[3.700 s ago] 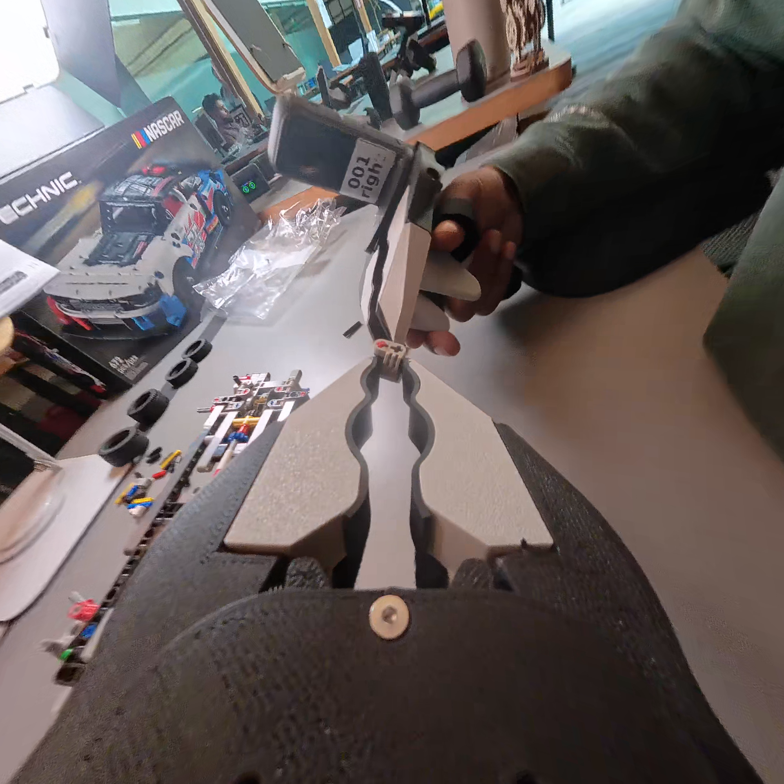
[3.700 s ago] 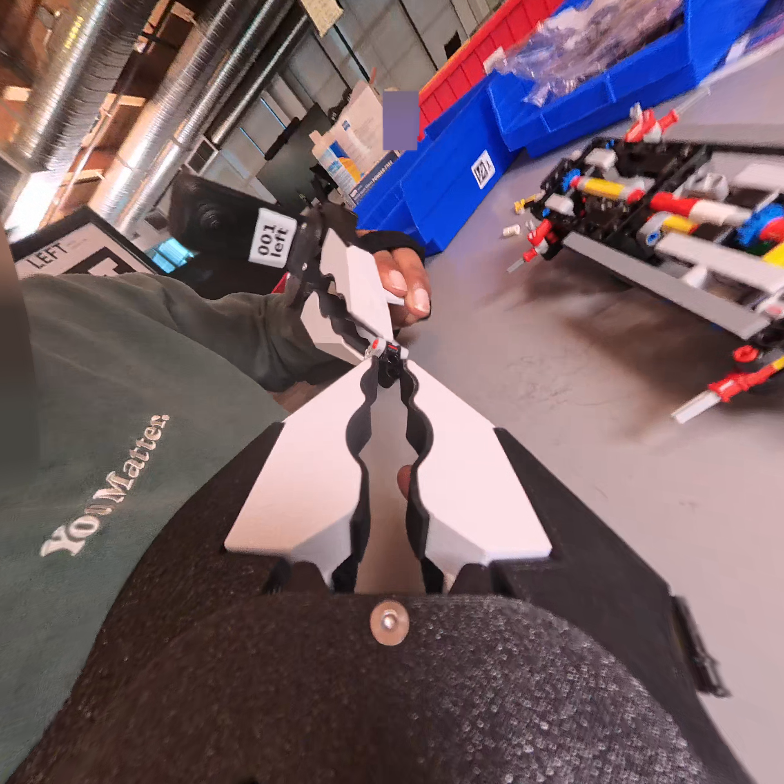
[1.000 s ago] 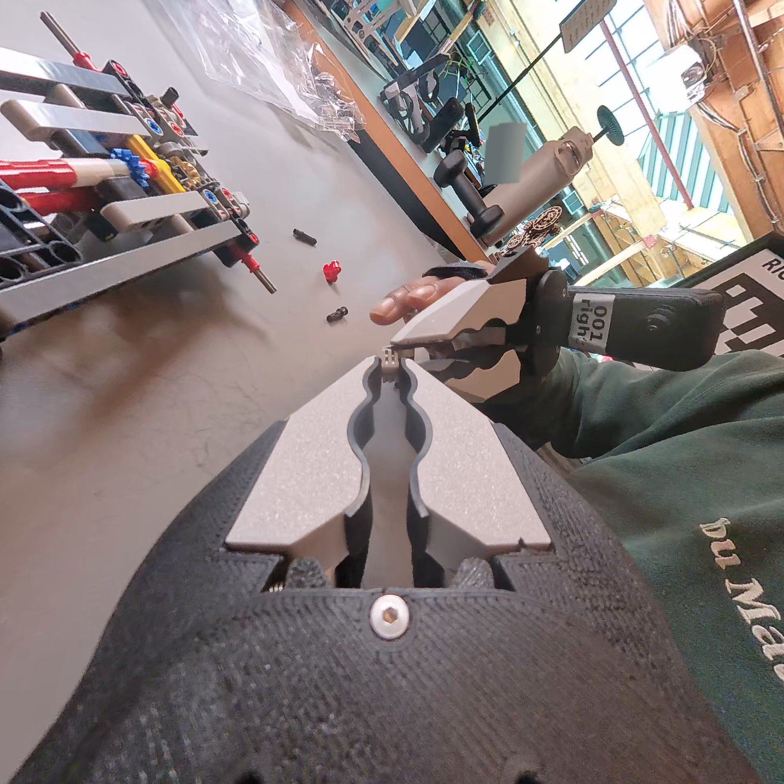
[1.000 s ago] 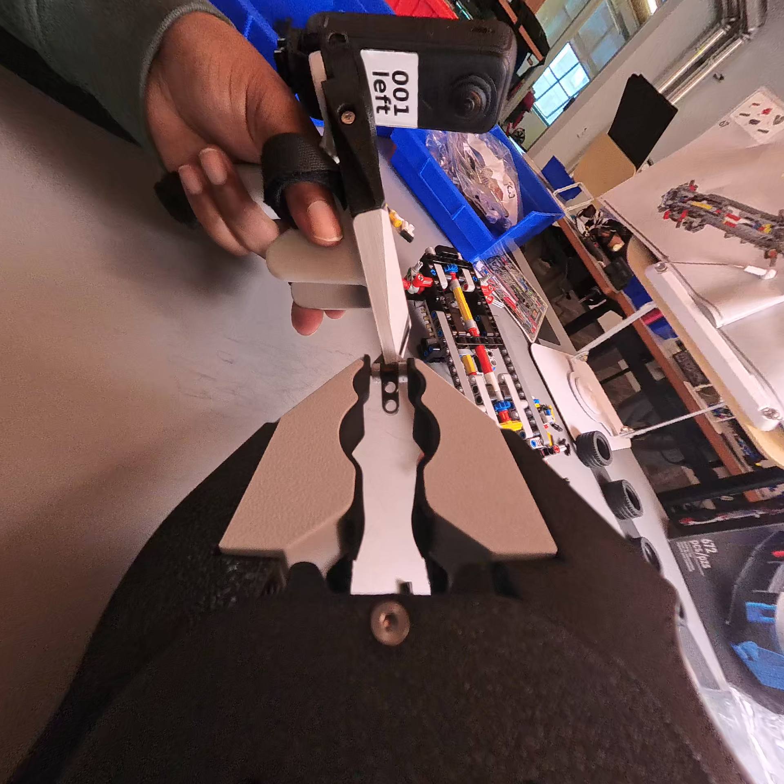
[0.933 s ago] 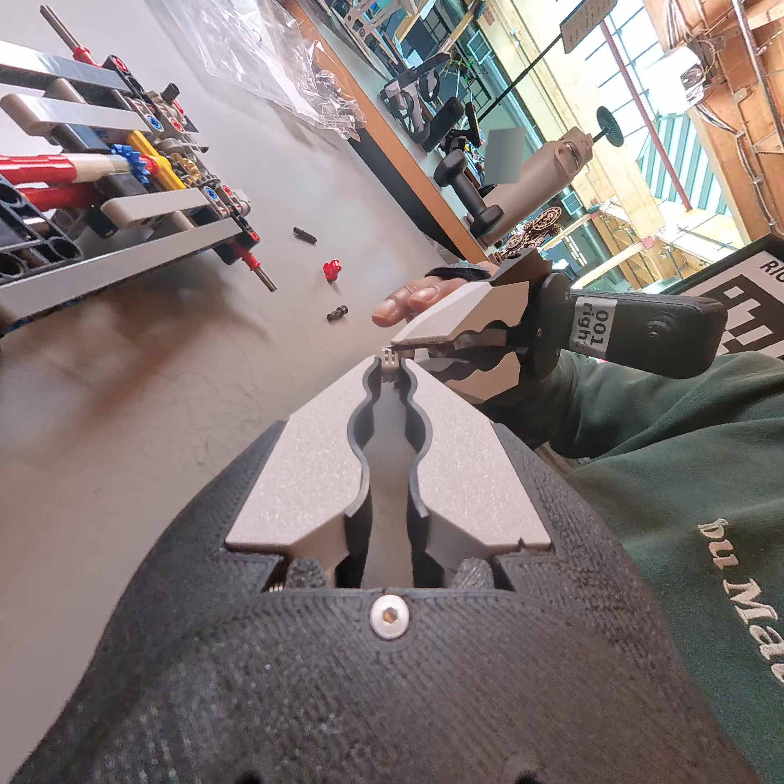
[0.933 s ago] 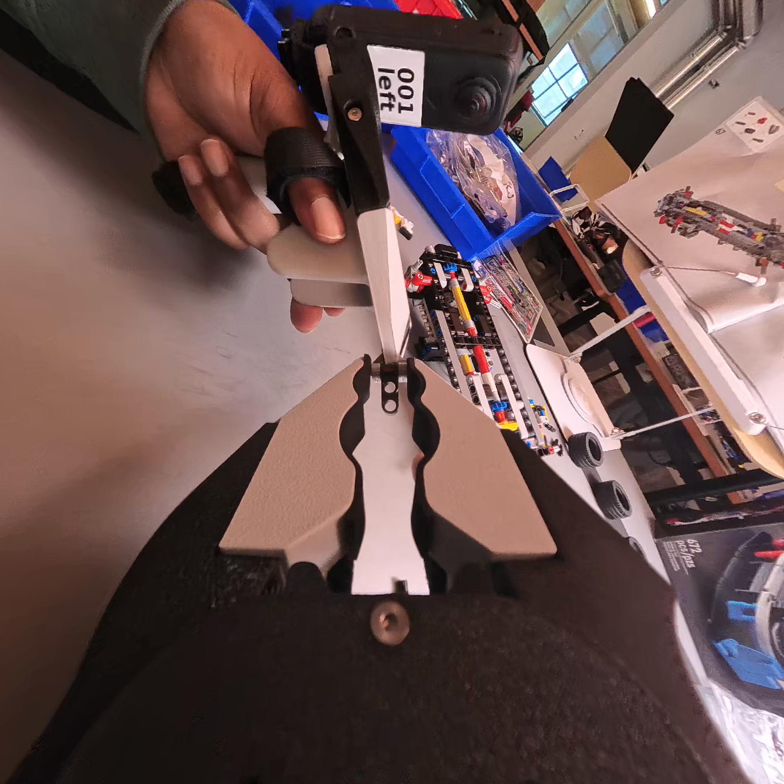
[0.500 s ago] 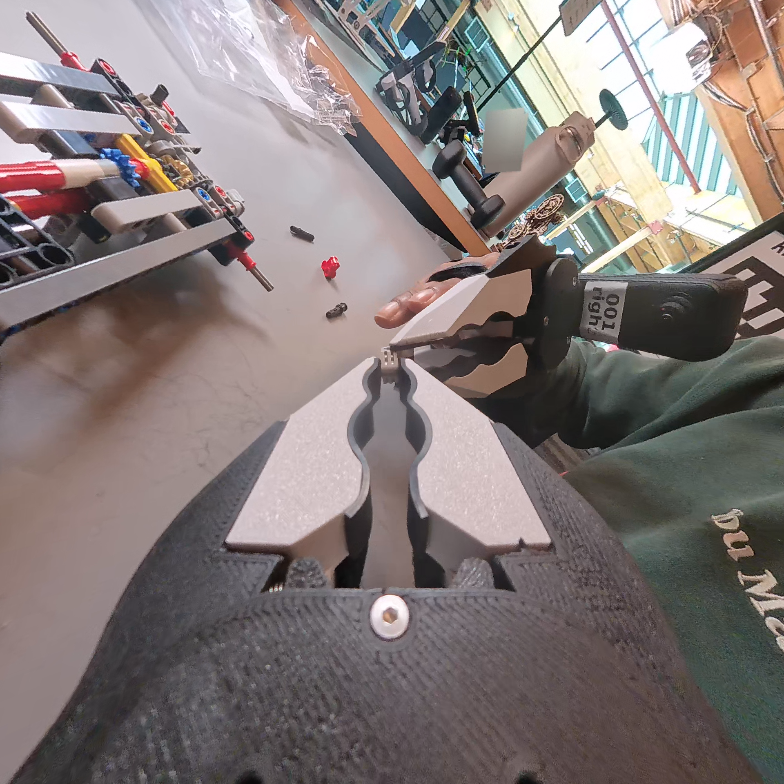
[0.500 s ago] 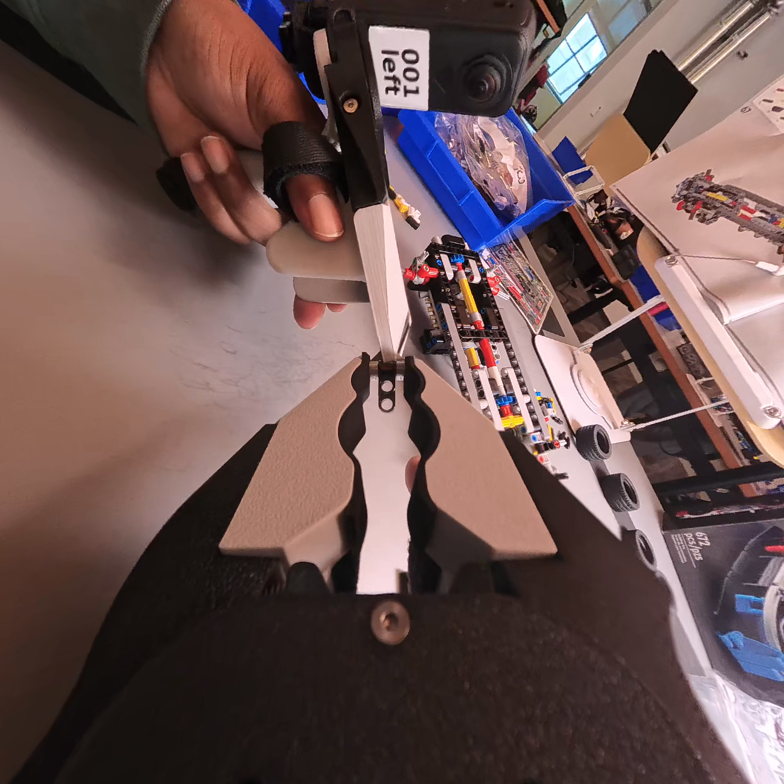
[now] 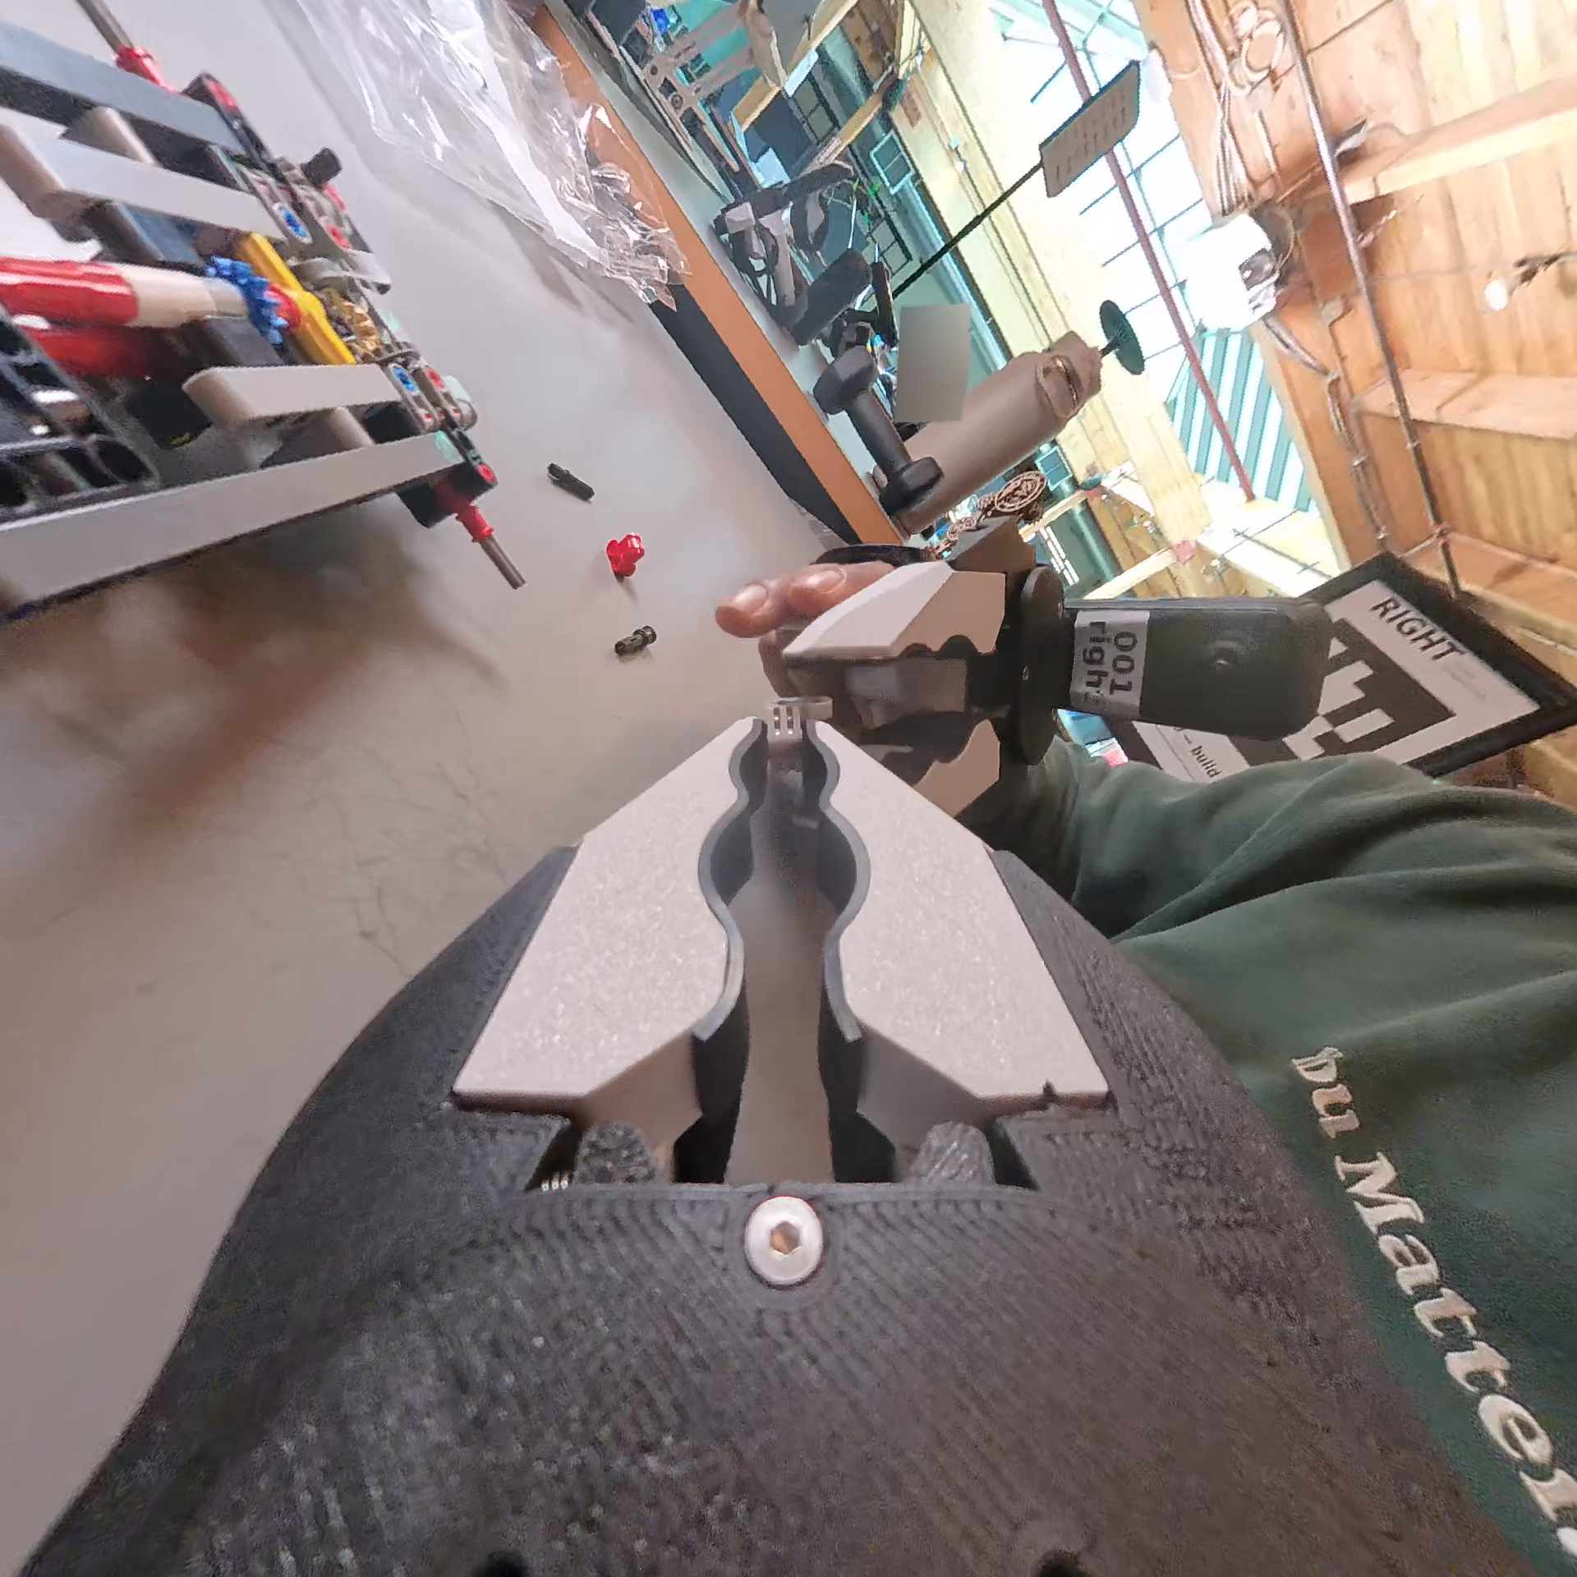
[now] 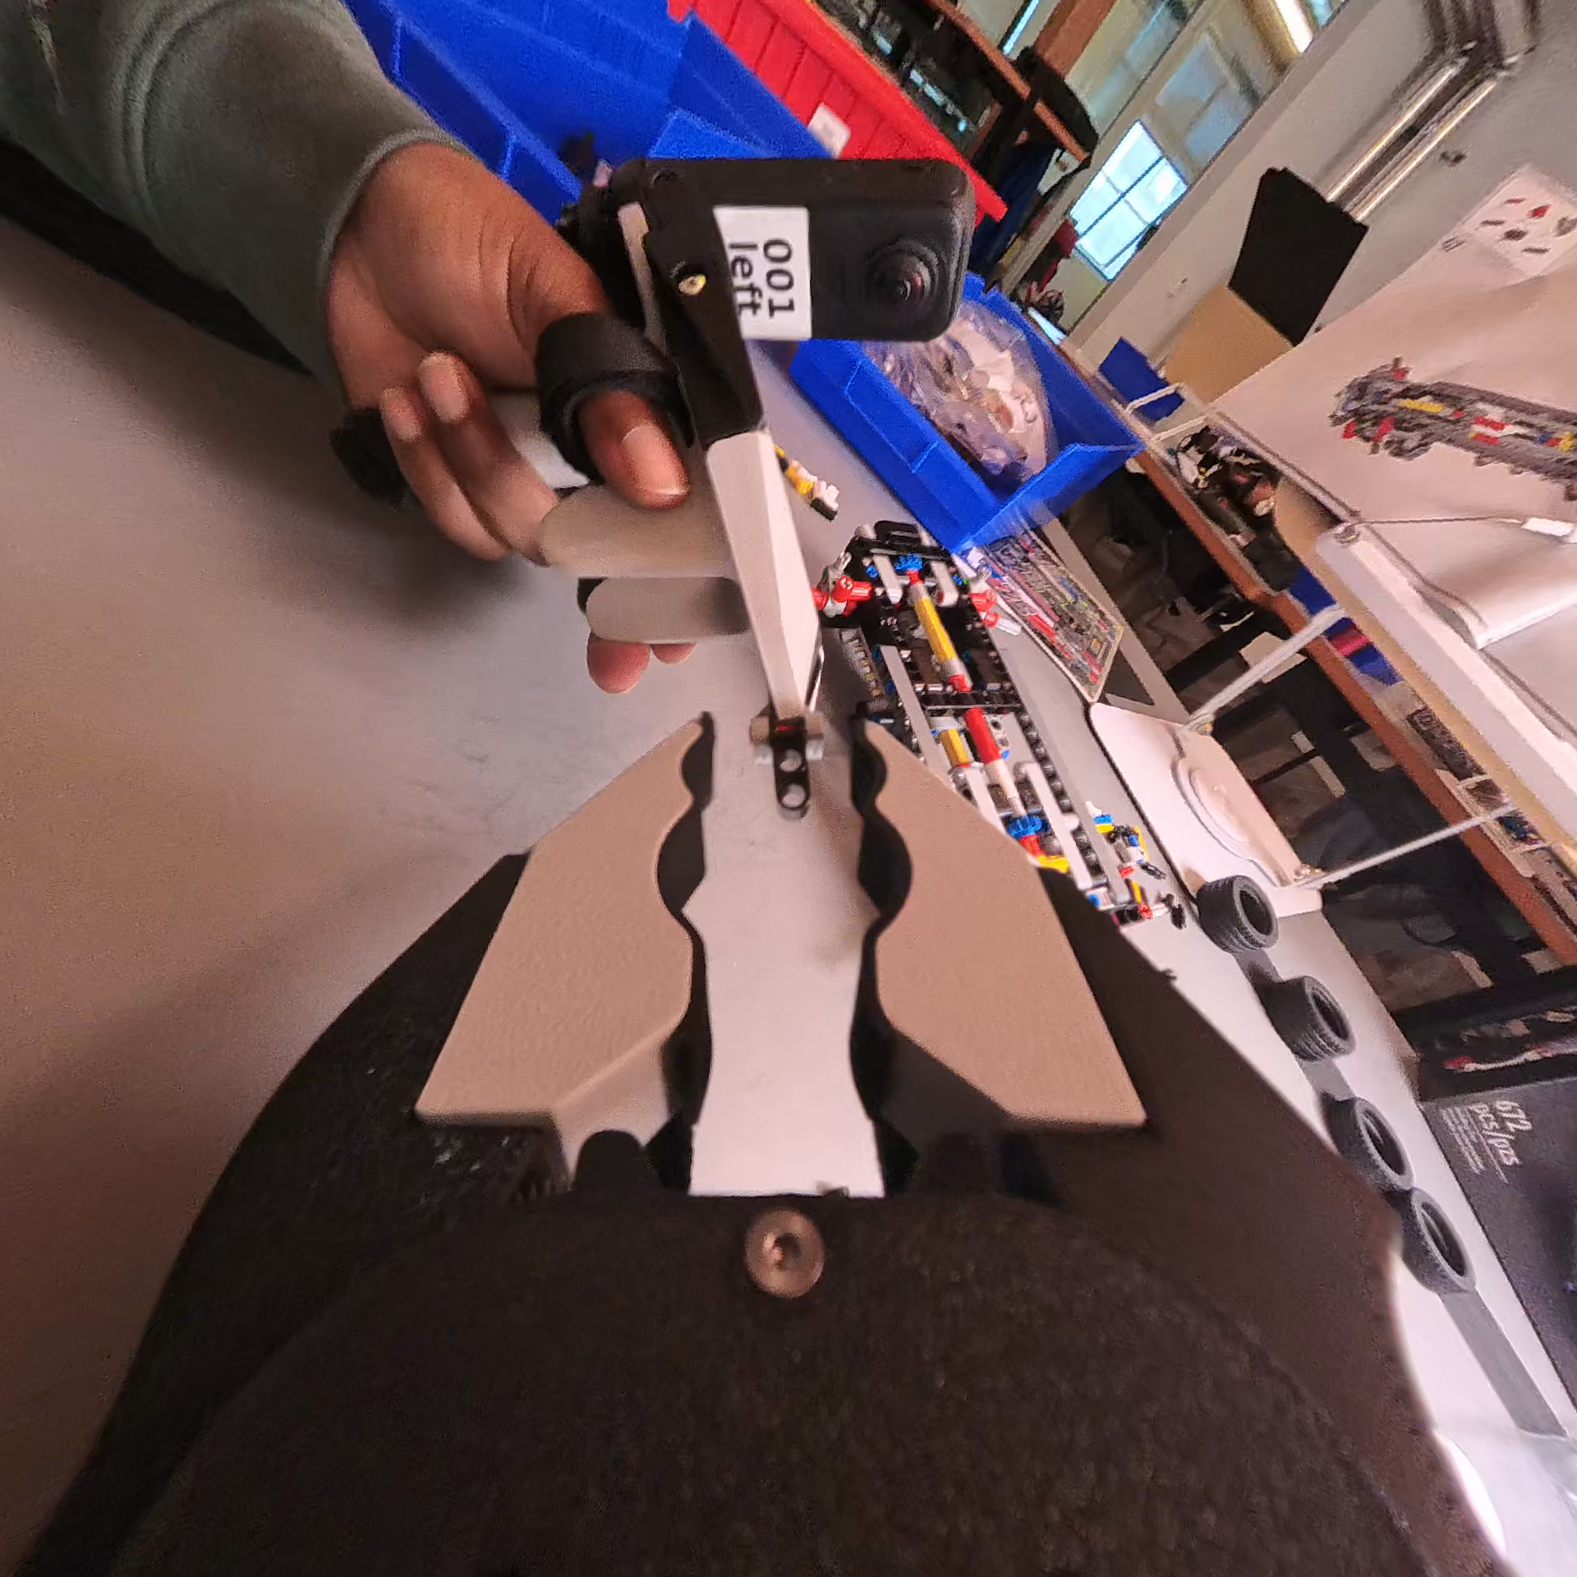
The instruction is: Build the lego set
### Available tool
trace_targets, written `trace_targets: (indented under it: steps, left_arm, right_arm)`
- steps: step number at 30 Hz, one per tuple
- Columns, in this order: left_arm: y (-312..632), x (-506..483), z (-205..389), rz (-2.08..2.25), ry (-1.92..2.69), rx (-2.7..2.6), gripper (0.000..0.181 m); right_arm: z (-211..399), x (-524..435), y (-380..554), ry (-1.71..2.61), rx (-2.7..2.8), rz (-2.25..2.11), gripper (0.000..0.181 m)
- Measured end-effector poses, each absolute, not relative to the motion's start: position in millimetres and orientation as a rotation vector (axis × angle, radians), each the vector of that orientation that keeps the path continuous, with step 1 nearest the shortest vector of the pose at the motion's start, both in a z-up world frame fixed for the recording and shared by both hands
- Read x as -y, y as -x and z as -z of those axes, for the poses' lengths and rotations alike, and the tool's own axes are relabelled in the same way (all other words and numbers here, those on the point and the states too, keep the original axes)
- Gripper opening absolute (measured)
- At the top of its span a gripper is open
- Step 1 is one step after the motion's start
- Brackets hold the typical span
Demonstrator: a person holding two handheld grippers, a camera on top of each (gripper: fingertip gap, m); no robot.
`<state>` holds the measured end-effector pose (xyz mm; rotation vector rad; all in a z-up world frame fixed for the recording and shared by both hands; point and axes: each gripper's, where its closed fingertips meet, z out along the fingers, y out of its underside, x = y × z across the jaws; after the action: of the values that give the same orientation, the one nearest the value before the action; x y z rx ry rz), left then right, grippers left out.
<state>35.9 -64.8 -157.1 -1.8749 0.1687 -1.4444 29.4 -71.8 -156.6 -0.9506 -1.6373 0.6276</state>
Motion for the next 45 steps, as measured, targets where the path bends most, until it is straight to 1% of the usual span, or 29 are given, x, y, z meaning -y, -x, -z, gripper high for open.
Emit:
trace_targets:
  steps: [1,4,7,11,12,19,24,30,45]
  left_arm:
    - [-34.2,64.0,157.6,1.460,1.874,-0.147,0.005]
    - [-31.7,62.6,158.4,1.489,1.876,-0.114,0.005]
    - [-32.6,62.9,159.9,1.508,1.882,-0.101,0.005]
    - [-31.6,61.8,160.5,1.524,1.880,-0.080,0.005]
    - [-31.5,61.7,160.4,1.524,1.879,-0.078,0.005]
    - [-30.9,61.1,158.4,1.519,1.861,-0.070,0.006]
    - [-28.1,59.5,152.0,1.425,1.820,-0.102,0.006]
    - [-25.0,58.3,145.9,1.338,1.782,-0.118,0.006]
    - [-28.9,62.0,138.6,1.467,1.736,-0.081,0.006]
  right_arm:
    - [159.7,71.4,-29.5,0.964,1.650,-0.626,0.034]
    - [160.6,69.0,-29.7,0.979,1.640,-0.628,0.035]
    - [158.7,69.0,-29.2,0.985,1.626,-0.648,0.029]
    - [156.9,68.0,-29.5,0.979,1.611,-0.639,0.014]
    - [157.0,68.3,-29.5,0.979,1.612,-0.639,0.013]
    - [155.1,67.2,-28.9,1.022,1.587,-0.674,0.013]
    - [148.8,64.1,-26.4,1.103,1.517,-0.740,0.012]
    - [143.9,61.6,-24.5,1.120,1.463,-0.719,0.011]
    - [135.8,66.1,-27.5,1.028,1.455,-0.660,0.011]
